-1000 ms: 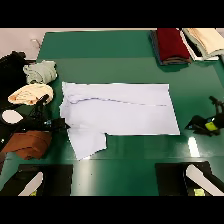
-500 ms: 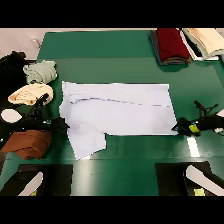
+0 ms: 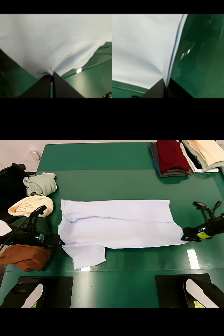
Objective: Fold the shirts.
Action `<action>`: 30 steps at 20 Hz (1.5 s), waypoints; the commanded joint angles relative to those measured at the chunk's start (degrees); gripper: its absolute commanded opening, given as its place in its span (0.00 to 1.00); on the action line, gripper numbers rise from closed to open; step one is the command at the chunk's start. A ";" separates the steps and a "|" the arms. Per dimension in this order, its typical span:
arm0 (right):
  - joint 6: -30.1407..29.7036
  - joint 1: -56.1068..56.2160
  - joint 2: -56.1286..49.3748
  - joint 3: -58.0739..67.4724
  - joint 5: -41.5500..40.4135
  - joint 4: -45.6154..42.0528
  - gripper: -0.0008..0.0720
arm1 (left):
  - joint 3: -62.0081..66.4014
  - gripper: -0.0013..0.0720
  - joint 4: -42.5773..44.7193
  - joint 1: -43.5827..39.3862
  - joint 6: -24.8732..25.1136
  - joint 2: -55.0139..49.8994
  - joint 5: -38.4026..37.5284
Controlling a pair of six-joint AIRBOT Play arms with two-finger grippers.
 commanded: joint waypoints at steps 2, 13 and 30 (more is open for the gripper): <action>2.71 0.44 2.29 6.14 -0.11 -3.39 0.03 | 2.93 0.05 -0.26 0.07 -0.33 -0.15 4.15; 4.92 8.44 -31.58 30.73 -7.04 3.15 0.04 | 32.50 0.06 -2.34 0.07 6.08 -40.98 17.07; -11.23 -7.19 -44.24 20.94 -6.45 29.46 0.67 | 38.42 0.05 -4.61 -15.13 -1.40 -45.03 22.25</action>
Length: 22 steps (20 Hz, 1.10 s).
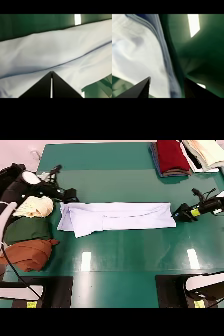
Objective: Fold the shirts.
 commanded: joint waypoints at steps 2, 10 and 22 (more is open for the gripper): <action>-4.42 3.76 -3.17 -2.45 -5.20 8.31 0.42 | 0.11 0.05 -0.07 -10.54 -3.58 -2.56 6.51; -4.37 6.25 13.86 -1.84 -7.45 11.78 0.03 | 12.70 0.05 -0.68 -22.16 -5.25 -16.87 10.23; 4.11 24.96 19.65 21.66 -1.31 12.74 0.03 | 19.04 0.05 -0.50 -24.96 -8.72 -24.46 9.94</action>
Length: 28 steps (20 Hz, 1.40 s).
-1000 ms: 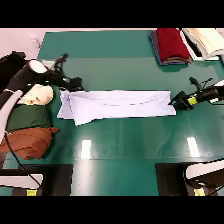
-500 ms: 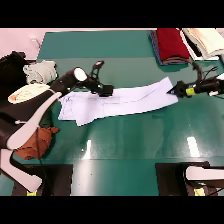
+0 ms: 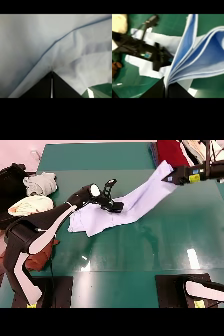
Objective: Fold the shirts.
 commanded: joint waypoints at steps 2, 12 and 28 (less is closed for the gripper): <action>2.05 8.41 0.31 5.75 -1.16 0.17 0.03 | 2.62 0.05 0.09 1.49 -2.14 -0.02 -1.27; 2.01 39.28 -19.61 22.99 -15.28 0.22 0.03 | 17.84 0.05 16.65 24.61 -1.99 22.03 -16.41; 6.73 17.44 -15.30 -9.88 -14.29 -9.70 0.83 | 17.86 0.06 20.68 25.22 -0.76 29.70 -20.68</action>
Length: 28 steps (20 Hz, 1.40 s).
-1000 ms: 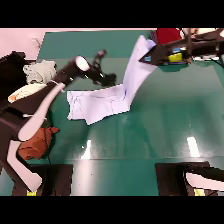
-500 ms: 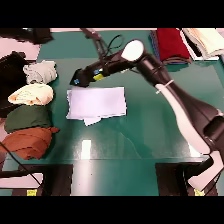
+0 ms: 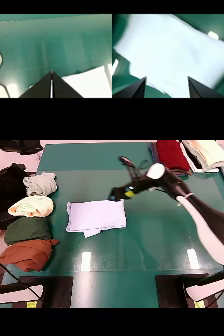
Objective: Fold the shirts.
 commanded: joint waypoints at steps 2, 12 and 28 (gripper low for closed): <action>1.05 -11.32 1.95 -15.13 0.22 3.65 0.83 | 0.07 0.06 0.15 -4.42 1.07 -1.29 0.70; -7.19 0.61 -12.00 -11.93 -9.51 27.41 0.69 | 0.09 0.06 -1.38 -6.62 1.07 -3.96 0.76; -2.80 -44.11 20.59 -19.82 -9.44 -4.98 0.03 | 0.09 0.05 -1.60 -18.38 2.51 -3.96 2.58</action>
